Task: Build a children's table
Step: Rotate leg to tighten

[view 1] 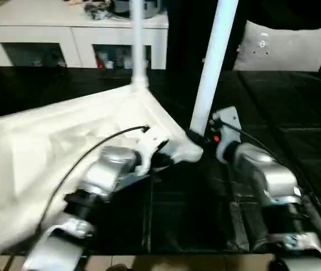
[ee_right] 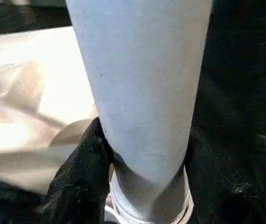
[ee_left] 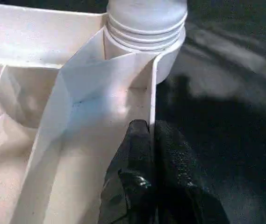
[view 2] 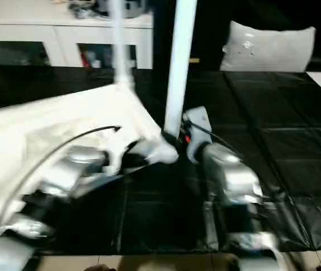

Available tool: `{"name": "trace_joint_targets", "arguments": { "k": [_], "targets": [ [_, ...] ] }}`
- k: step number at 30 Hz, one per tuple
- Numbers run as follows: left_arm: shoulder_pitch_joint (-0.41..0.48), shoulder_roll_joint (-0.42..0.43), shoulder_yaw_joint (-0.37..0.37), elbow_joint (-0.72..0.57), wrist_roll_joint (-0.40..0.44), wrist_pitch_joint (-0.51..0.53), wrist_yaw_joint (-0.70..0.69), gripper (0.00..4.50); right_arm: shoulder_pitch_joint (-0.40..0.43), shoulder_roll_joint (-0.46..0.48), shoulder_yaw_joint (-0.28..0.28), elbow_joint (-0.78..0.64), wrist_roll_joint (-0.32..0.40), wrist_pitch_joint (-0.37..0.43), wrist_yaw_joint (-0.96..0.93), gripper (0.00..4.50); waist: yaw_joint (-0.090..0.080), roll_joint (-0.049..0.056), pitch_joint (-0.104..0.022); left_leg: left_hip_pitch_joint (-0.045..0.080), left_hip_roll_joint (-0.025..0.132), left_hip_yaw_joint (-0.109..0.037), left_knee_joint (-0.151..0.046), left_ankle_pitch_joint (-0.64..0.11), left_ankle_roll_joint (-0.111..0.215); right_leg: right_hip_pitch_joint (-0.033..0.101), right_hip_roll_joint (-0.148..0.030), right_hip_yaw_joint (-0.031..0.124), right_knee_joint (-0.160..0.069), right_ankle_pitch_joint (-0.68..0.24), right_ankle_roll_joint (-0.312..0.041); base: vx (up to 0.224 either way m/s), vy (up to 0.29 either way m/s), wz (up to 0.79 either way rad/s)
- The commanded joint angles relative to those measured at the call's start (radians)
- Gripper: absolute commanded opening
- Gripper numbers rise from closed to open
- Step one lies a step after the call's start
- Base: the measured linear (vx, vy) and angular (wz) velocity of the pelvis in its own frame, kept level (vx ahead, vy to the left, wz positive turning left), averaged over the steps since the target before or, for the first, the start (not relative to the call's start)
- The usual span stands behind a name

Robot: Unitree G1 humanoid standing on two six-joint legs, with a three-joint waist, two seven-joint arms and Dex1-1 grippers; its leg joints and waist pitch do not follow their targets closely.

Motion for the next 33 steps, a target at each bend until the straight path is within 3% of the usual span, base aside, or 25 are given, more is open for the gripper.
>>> {"name": "trace_joint_targets", "arguments": {
  "k": [1, 4, 7, 11, 14, 17, 20, 21, 26, 33],
  "targets": [
    [-0.049, -0.026, 0.02, -0.04, -0.016, -0.028, 0.022, 0.0, 0.018, 0.045, 0.031, 0.019, 0.029, 0.005, 0.004, 2.27, 0.01, -0.006, -0.076, 0.007, 0.044, -0.024, -0.063, -0.138, 0.015, 0.056, -0.077, 0.05, -0.072, -0.146, -0.188, 0.0, 0.0, 0.0],
    [-0.04, -0.01, 0.006, -0.055, -0.004, -0.047, 0.001, 0.0, 0.028, 0.039, 0.034, -0.008, 0.048, -0.03, 0.054, 2.67, 0.011, -0.003, -0.076, 0.007, 0.046, -0.024, -0.062, -0.116, 0.034, 0.056, -0.075, 0.048, -0.067, -0.088, -0.204, 0.0, 0.0, 0.0],
    [-0.031, 0.015, -0.005, -0.064, 0.001, -0.072, -0.017, 0.0, 0.037, 0.014, 0.029, -0.028, 0.066, -0.04, 0.106, 2.77, 0.011, -0.003, -0.074, 0.008, 0.047, -0.024, -0.063, -0.141, 0.037, 0.058, -0.075, 0.048, -0.069, -0.098, -0.207, 0.0, 0.0, 0.0],
    [-0.022, 0.052, -0.024, -0.069, 0.005, -0.107, -0.057, 0.0, 0.048, -0.05, 0.036, -0.043, 0.079, -0.034, 0.182, 3.23, 0.017, -0.001, -0.071, 0.012, 0.05, -0.023, -0.064, -0.164, 0.032, 0.056, -0.077, 0.05, -0.072, -0.135, -0.203, 0.0, 0.0, 0.0],
    [-0.016, 0.079, -0.038, -0.068, 0.005, -0.145, -0.097, 0.0, 0.055, -0.104, 0.048, -0.046, 0.08, -0.037, 0.241, 3.29, 0.02, -0.002, -0.071, 0.01, 0.05, -0.024, -0.064, -0.166, 0.03, 0.058, -0.078, 0.05, -0.071, -0.135, -0.198, 0.0, 0.0, 0.0],
    [-0.003, 0.126, -0.064, -0.071, 0.001, -0.184, -0.184, 0.0, 0.054, -0.176, 0.048, -0.019, 0.074, -0.061, 0.321, 3.68, 0.021, -0.004, -0.071, 0.01, 0.05, -0.024, -0.064, -0.164, 0.03, 0.057, -0.078, 0.049, -0.07, -0.144, -0.201, 0.0, 0.0, 0.0],
    [0.0, 0.138, -0.07, -0.072, 0.0, -0.193, -0.207, 0.0, 0.054, -0.192, 0.05, -0.014, 0.073, -0.071, 0.344, 3.8, 0.023, -0.004, -0.072, 0.01, 0.051, -0.023, -0.062, -0.157, 0.032, 0.057, -0.079, 0.05, -0.068, -0.136, -0.207, 0.0, 0.0, 0.0],
    [0.005, 0.173, -0.085, -0.074, -0.006, -0.217, -0.269, 0.0, 0.065, -0.243, 0.061, -0.014, 0.088, -0.116, 0.446, 3.8, 0.027, -0.005, -0.074, 0.012, 0.051, -0.023, -0.06, -0.161, 0.037, 0.057, -0.08, 0.049, -0.068, -0.135, -0.21, 0.0, 0.0, 0.0],
    [0.015, 0.234, -0.11, -0.084, -0.024, -0.279, -0.388, 0.0, 0.078, -0.318, 0.075, -0.024, 0.122, -0.173, 0.616, 3.8, 0.046, -0.005, -0.074, 0.013, 0.055, -0.021, -0.058, -0.154, 0.054, 0.055, -0.08, 0.049, -0.064, -0.122, -0.219, 0.0, 0.0, 0.0],
    [0.024, 0.285, -0.146, -0.082, -0.03, -0.374, -0.499, 0.0, 0.077, -0.38, 0.132, 0.004, 0.118, -0.236, 0.746, 3.12, 0.061, -0.004, -0.07, 0.018, 0.06, -0.021, -0.061, -0.203, 0.036, 0.046, -0.081, 0.049, -0.069, -0.208, -0.214, 0.0, 0.0, 0.0]
  ]
}}
